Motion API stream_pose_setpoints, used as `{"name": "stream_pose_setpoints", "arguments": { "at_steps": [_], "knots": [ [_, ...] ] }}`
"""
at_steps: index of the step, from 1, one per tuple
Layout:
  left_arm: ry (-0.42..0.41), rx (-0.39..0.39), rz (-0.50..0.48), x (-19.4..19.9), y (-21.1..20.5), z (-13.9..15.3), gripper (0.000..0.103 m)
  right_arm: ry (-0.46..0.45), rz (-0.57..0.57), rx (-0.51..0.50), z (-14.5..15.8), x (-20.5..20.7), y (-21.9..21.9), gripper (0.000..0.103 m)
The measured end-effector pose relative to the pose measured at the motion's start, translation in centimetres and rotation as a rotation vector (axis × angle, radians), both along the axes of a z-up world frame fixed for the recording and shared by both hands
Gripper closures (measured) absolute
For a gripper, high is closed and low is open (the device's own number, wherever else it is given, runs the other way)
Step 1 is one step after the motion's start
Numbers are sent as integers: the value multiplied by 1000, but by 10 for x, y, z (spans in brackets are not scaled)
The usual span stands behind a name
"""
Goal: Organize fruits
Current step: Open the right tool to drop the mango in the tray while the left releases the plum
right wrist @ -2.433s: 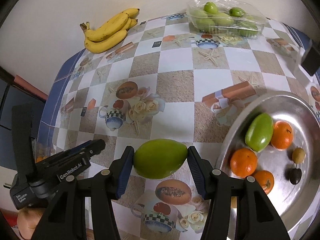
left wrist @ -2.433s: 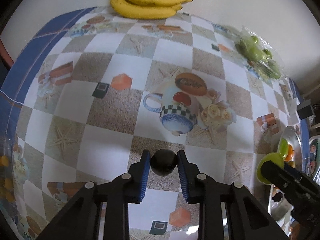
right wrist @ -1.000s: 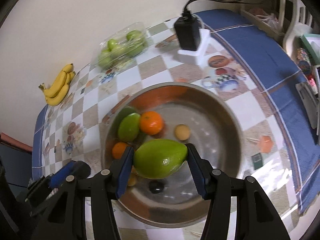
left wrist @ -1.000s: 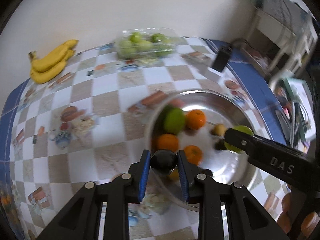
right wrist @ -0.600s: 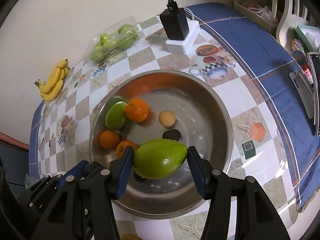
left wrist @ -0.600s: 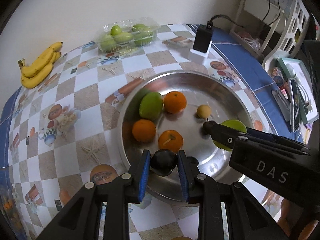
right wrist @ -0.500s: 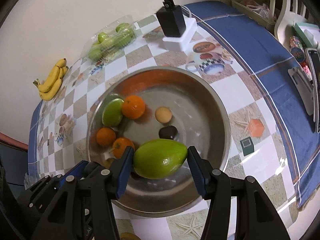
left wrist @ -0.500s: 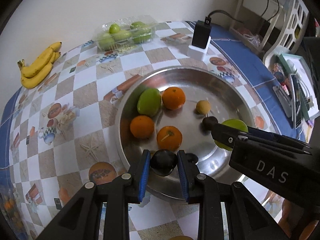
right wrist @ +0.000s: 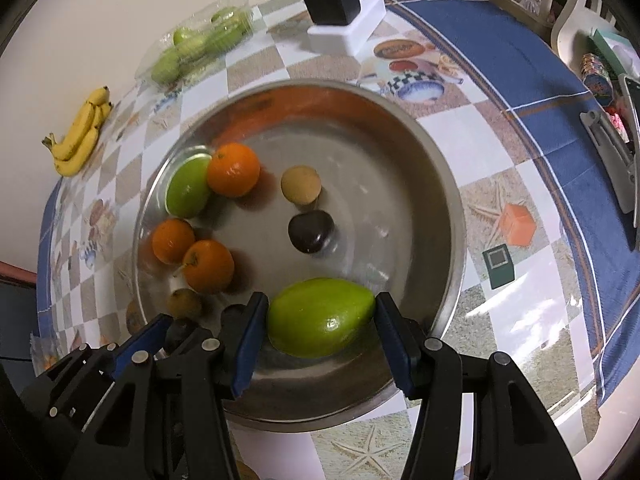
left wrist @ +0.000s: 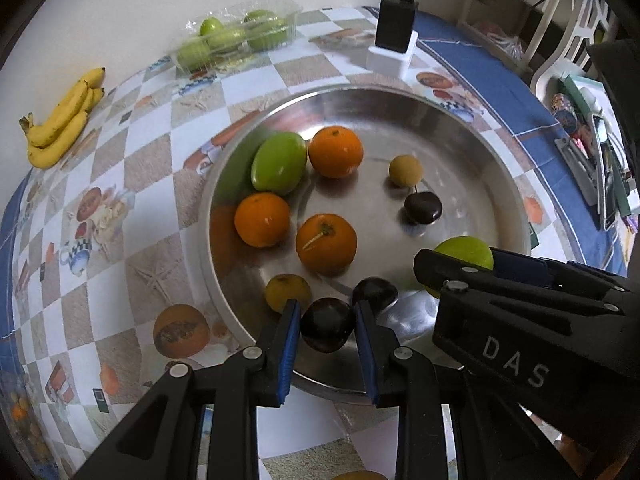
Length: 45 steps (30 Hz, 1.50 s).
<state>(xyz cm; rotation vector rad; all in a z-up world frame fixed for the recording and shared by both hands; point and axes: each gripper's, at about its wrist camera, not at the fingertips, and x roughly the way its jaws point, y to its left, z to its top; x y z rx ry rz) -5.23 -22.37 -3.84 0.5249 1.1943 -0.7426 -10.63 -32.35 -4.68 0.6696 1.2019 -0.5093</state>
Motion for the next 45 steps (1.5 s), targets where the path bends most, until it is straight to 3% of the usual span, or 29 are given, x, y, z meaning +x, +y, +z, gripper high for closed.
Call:
{"name": "stream_pose_setpoints", "arguments": {
  "at_steps": [12, 15, 27, 29, 31, 33, 37, 45],
  "knots": [
    [14, 25, 12, 3, 3, -3, 70, 27, 10, -3, -3, 2, 1, 46],
    [12, 20, 18, 5, 5, -1, 55, 19, 10, -2, 0, 2, 2, 45],
    [-10, -12, 106, 23, 30, 15, 45, -4, -4, -21, 12, -2, 0, 42],
    [-8, -8, 139, 30, 36, 13, 39, -3, -3, -22, 11, -2, 0, 42],
    [-12, 3, 196, 40, 46, 10, 24, -6, -1, -26, 11, 0, 1, 41],
    [-21, 16, 245, 48, 56, 8, 16, -16, 7, -23, 12, 2, 3, 33],
    [-35, 24, 324, 62, 73, 3, 3, -23, 32, -33, 12, 7, 9, 26],
    [-69, 23, 378, 73, 92, -1, 0, -34, 49, -65, 11, 13, 13, 23]
  ]
}}
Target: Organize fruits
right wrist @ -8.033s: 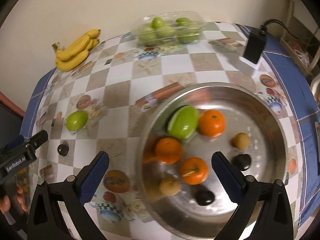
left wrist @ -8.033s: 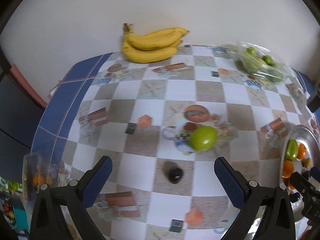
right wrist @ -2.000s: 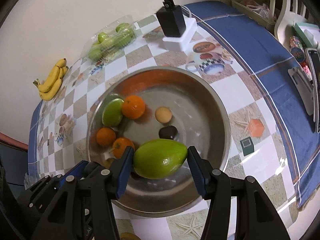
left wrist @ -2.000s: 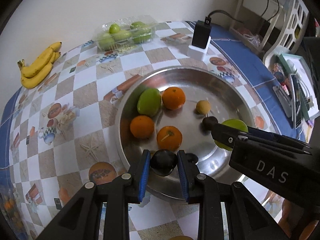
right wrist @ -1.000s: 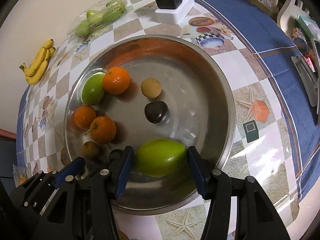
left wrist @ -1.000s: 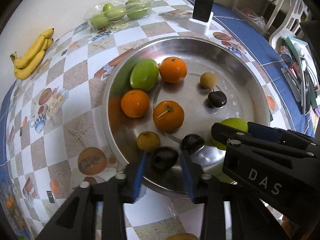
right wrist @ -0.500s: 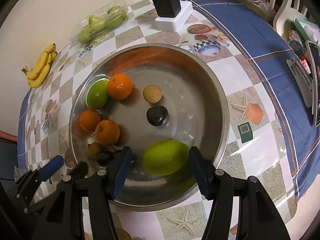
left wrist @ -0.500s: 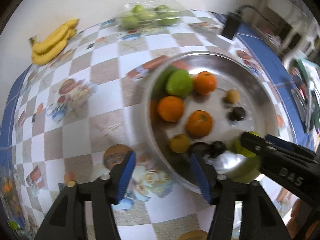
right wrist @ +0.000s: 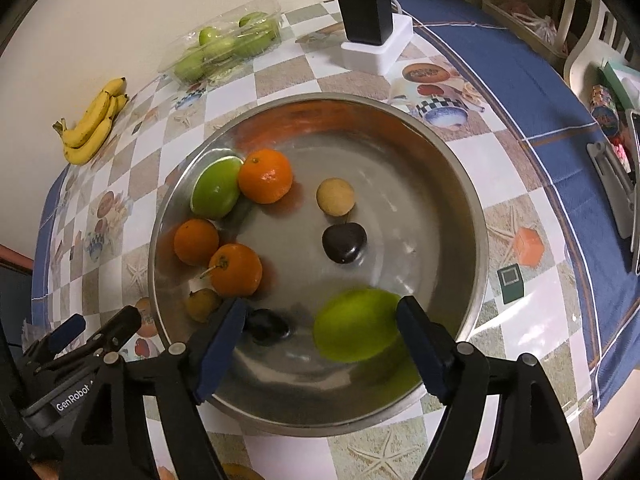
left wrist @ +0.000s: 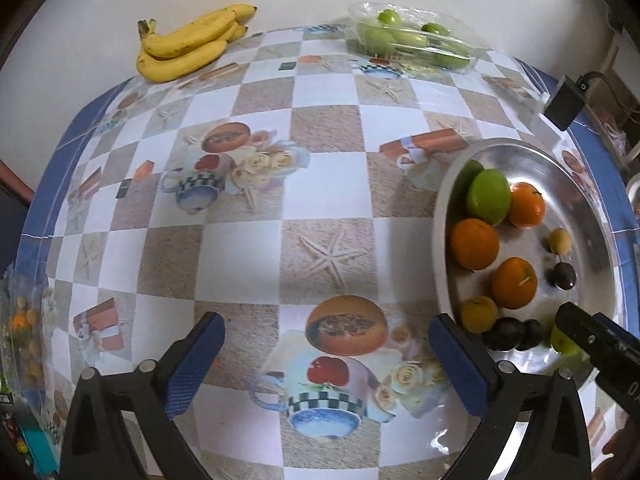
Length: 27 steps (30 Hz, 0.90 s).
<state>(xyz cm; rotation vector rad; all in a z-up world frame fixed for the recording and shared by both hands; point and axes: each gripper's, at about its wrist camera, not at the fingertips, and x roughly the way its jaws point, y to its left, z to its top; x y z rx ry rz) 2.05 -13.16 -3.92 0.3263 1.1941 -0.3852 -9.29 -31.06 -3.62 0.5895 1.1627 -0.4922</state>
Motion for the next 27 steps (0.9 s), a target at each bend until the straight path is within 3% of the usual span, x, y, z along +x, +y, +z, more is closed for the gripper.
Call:
{"name": "stream_pose_setpoints", "arguments": {
  "at_steps": [1, 2, 3, 11, 18, 24, 27],
  "knots": [
    [-9, 0, 0, 0, 1, 0, 0, -10, 1, -1, 0, 1, 0, 21],
    [-15, -2, 1, 0, 3, 0, 0, -14, 2, -1, 1, 1, 0, 7],
    [-14, -6, 0, 0, 4, 0, 0, -20, 2, -2, 1, 2, 1, 0],
    [-21, -42, 18, -2, 18, 3, 0, -49, 25, -40, 12, 0, 13, 0],
    [-140, 10, 59, -19, 30, 22, 0, -52, 55, -53, 17, -5, 29, 0],
    [-148, 14, 86, -31, 43, 29, 0, -50, 60, -60, 20, -14, 38, 0],
    [-175, 68, 102, -40, 48, 30, 0, -54, 66, -63, 22, -19, 44, 0]
  ]
}}
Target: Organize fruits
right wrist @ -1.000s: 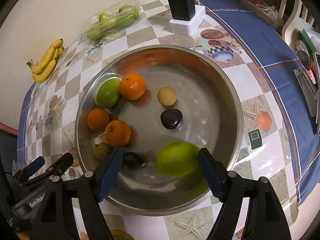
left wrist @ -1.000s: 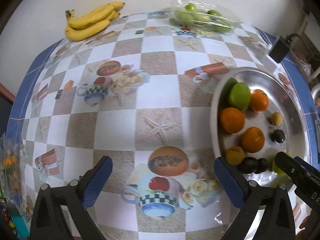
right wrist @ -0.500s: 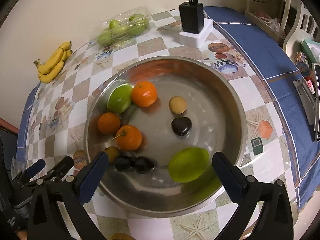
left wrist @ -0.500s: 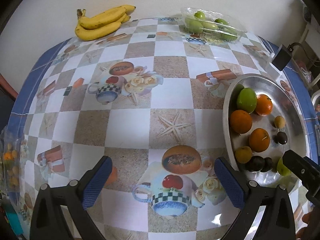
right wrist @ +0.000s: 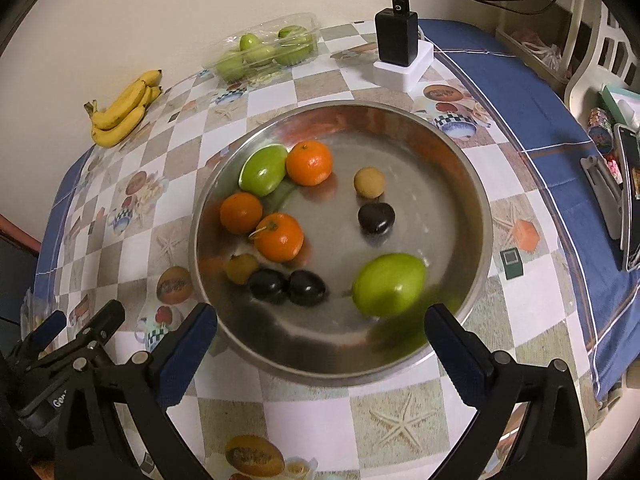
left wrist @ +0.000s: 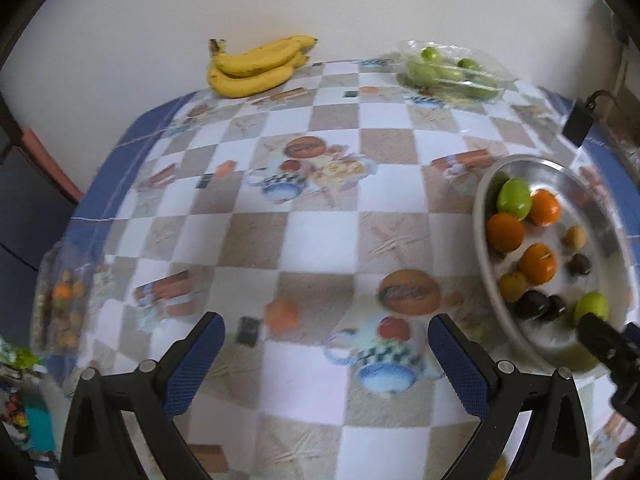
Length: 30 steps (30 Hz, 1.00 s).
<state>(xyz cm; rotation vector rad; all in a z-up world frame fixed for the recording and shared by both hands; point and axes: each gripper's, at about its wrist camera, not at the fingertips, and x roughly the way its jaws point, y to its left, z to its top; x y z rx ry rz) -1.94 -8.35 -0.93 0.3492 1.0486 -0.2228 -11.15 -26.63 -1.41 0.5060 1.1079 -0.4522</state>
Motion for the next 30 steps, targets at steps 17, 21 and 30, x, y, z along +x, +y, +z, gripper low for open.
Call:
{"name": "stream_pose_setpoints", "arguments": {
  "at_steps": [17, 21, 30],
  "knots": [
    [-54, 17, 53, -23, 32, 17, 0, -8, 32, -80, 13, -15, 28, 0],
    [-51, 16, 52, -23, 32, 18, 0, -7, 37, -97, 15, -15, 30, 0],
    [-26, 9, 59, -20, 35, 14, 0, 5, 47, -101, 13, -13, 32, 0]
  ]
}}
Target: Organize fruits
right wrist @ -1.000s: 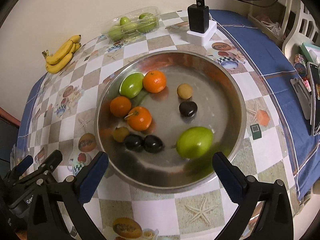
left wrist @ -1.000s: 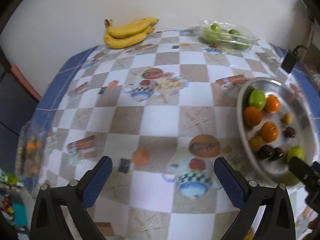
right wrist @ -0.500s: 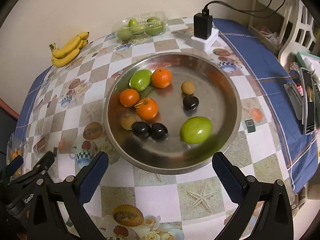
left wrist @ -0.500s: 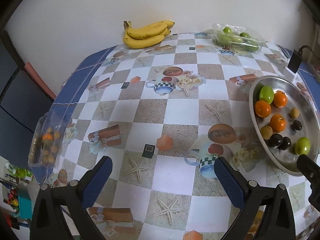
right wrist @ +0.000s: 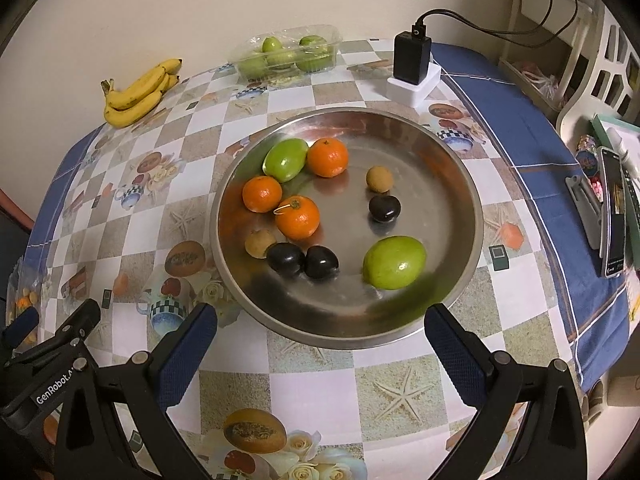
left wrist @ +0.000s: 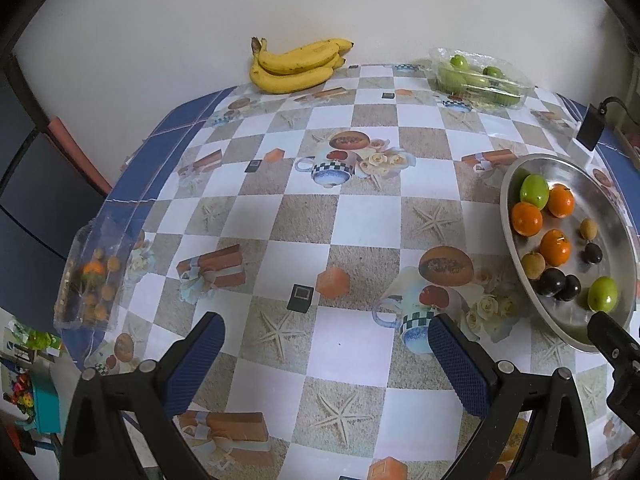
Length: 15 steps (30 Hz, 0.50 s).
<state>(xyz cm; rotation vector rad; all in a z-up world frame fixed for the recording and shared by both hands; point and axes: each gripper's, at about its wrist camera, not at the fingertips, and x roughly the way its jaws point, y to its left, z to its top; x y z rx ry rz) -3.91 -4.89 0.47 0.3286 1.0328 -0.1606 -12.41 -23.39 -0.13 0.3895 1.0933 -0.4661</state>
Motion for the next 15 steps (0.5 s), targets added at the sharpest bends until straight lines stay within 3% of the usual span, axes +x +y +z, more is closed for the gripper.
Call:
{"name": "stream_pose_setpoints", "arguments": {
  "at_steps": [15],
  "knots": [
    [11, 0, 3, 2, 1, -2, 0, 13, 7, 5, -3, 2, 1, 0]
  ]
}}
